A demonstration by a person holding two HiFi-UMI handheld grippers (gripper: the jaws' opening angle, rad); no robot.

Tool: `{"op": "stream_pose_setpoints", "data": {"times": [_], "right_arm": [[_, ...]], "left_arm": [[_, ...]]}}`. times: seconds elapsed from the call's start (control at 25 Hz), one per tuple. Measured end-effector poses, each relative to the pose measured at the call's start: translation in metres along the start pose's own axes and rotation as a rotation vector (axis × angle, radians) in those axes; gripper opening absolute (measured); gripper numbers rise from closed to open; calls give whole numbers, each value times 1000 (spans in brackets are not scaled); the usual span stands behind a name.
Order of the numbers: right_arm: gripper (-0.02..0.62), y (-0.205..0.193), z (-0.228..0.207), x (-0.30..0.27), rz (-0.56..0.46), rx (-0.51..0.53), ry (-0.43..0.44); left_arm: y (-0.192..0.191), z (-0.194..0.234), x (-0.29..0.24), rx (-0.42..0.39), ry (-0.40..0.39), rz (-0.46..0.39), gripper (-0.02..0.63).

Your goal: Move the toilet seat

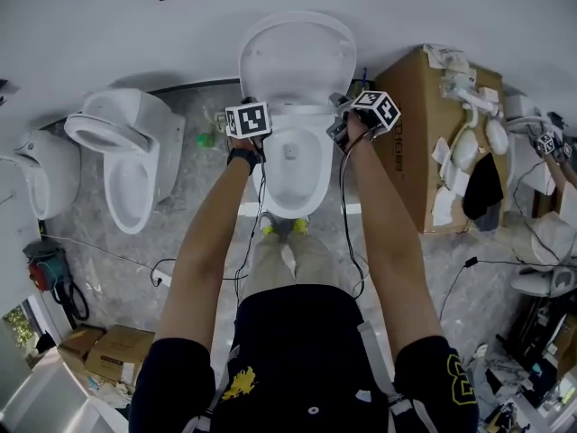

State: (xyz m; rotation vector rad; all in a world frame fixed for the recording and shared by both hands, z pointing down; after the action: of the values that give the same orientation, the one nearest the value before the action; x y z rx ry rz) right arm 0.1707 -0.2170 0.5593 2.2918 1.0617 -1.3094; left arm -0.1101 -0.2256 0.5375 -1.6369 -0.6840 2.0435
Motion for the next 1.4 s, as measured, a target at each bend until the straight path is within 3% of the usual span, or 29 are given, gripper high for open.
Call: {"op": "stream_pose_setpoints", "data": {"times": [0.64, 1.4], "right_arm": [[342, 34, 27, -15, -63, -116, 107], [339, 65, 45, -33, -72, -183, 194]], "left_arm": [[33, -11, 25, 159, -21, -111, 18], [61, -10, -5, 149, 51, -173, 17]]}}
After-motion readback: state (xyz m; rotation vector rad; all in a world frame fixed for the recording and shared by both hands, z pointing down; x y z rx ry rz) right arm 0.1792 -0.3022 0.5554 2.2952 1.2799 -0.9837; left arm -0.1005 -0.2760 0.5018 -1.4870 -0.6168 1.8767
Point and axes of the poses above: the fingertips, and each gripper's own axes: x backward along the fingers, z to its left, y out of its top, the point moved 6 cm from there along x, backward along the fingers, and after that the axes turned 4 degrees about -y, right-handed, at the moved point
